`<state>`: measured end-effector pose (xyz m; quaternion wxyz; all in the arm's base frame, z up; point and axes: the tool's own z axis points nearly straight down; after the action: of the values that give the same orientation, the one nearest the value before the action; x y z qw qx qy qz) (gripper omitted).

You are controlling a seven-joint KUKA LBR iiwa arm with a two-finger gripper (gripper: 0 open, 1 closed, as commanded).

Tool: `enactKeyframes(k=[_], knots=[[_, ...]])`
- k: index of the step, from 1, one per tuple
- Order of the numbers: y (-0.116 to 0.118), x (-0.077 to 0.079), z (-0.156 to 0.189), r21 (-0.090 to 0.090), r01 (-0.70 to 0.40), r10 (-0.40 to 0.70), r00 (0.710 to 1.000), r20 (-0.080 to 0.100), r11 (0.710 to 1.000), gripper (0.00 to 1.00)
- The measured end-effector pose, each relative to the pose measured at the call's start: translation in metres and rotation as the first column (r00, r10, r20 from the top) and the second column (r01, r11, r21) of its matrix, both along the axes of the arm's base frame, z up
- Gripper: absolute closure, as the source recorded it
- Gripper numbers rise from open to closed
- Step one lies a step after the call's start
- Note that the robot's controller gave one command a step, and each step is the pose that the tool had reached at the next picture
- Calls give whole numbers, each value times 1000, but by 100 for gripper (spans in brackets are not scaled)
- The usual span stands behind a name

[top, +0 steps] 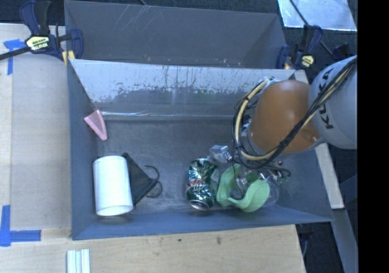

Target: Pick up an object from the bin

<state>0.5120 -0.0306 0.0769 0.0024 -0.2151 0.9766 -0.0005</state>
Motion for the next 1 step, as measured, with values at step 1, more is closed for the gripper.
enactKeyframes(k=[1], knots=[[21,3,-4,0,81,-81,997,1,997,0]])
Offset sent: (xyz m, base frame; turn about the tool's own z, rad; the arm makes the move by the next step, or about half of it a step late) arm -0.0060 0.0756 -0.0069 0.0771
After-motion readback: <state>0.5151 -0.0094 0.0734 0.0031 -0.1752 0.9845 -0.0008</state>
